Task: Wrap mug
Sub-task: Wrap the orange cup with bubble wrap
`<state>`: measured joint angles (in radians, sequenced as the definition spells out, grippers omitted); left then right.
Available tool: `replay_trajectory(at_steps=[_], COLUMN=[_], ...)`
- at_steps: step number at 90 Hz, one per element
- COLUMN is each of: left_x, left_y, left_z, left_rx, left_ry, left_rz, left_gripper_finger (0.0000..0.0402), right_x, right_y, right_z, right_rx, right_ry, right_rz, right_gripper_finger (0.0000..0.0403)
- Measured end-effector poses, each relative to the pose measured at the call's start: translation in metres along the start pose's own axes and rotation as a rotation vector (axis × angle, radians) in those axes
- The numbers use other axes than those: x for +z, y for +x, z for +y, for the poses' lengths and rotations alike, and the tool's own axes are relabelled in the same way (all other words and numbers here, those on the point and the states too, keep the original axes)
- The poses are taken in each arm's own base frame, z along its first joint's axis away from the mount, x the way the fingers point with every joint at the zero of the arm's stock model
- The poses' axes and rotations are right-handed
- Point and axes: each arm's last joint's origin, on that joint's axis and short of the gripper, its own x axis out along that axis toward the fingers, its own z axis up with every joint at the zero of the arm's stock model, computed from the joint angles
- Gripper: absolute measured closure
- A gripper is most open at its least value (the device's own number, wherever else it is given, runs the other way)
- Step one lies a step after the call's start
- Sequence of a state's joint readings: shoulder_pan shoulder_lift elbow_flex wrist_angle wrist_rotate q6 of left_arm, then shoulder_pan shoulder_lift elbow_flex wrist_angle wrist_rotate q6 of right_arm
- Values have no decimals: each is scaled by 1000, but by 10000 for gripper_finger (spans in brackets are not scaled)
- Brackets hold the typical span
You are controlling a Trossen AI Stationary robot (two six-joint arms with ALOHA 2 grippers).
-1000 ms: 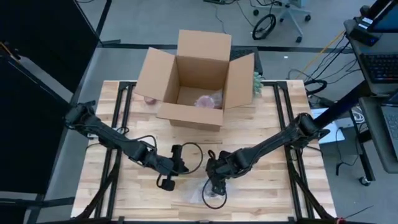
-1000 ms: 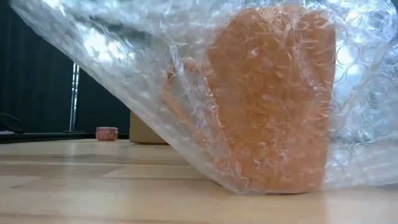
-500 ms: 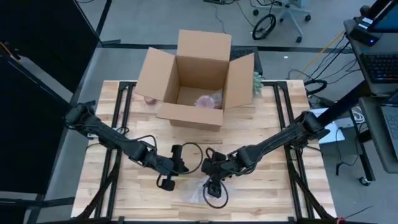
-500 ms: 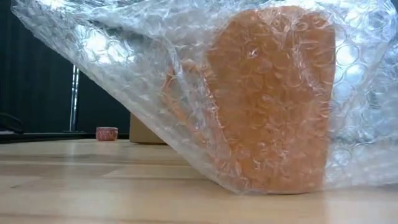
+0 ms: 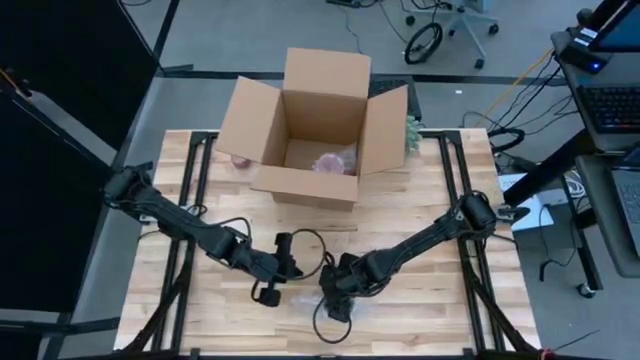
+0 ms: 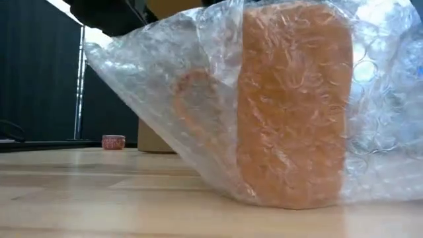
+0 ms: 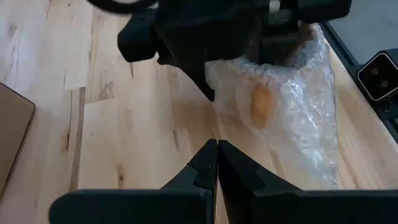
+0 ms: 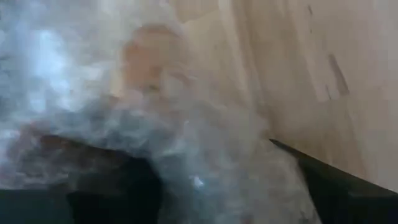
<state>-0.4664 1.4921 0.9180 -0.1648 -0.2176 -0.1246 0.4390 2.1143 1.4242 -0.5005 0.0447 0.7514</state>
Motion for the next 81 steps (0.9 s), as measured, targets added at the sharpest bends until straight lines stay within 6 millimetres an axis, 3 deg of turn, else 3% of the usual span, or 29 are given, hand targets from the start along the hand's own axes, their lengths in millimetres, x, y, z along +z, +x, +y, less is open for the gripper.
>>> replay_trajectory(at_steps=[12, 21, 45, 81], left_x=[0, 0, 0, 0], left_y=[0, 0, 0, 0], left_z=[0, 0, 0, 0], left_rx=[0, 0, -1, 0], left_ry=[0, 0, 0, 0], left_rz=[0, 0, -1, -1], left_gripper_finger=[402, 402, 402, 402], right_x=[-1, 0, 0, 1], right_y=[1, -2, -3, -4], right_z=[0, 0, 0, 1], right_rx=[-6, -2, 3, 19], right_ry=[-1, -5, -4, 6], right_rz=[3, 2, 9, -4], right_gripper_finger=[160, 185, 345, 336])
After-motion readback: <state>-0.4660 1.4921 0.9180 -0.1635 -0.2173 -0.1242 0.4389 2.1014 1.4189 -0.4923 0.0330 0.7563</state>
